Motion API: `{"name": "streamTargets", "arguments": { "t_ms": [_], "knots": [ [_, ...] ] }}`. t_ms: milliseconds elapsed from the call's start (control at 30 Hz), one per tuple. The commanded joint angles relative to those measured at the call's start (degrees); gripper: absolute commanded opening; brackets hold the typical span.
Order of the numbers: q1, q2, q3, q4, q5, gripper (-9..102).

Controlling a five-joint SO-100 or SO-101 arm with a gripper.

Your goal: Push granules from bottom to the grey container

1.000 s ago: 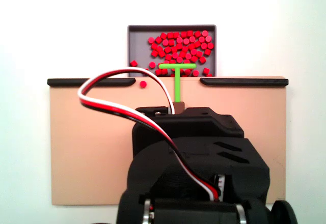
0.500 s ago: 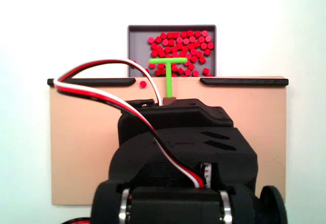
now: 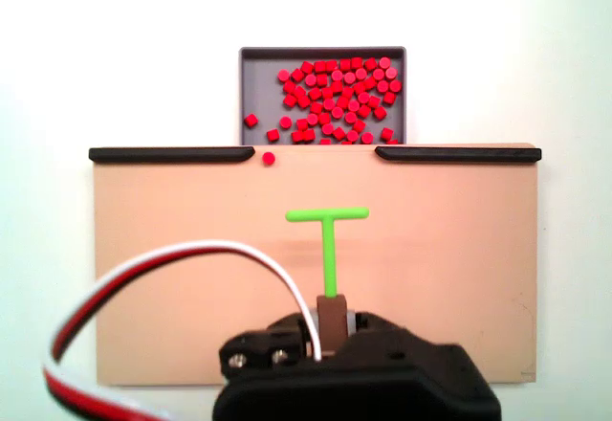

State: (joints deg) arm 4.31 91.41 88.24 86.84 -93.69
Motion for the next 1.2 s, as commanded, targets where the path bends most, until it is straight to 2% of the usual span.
{"name": "streamTargets", "arguments": {
  "t_ms": [0, 300, 1167],
  "knots": [
    [1.0, 7.8, 4.1, 0.1, -0.9, 0],
    [1.8, 20.9, 17.1, -0.5, 0.0, 0],
    [0.9, 21.7, 17.7, -0.6, 1.1, 0]
  ]
}}
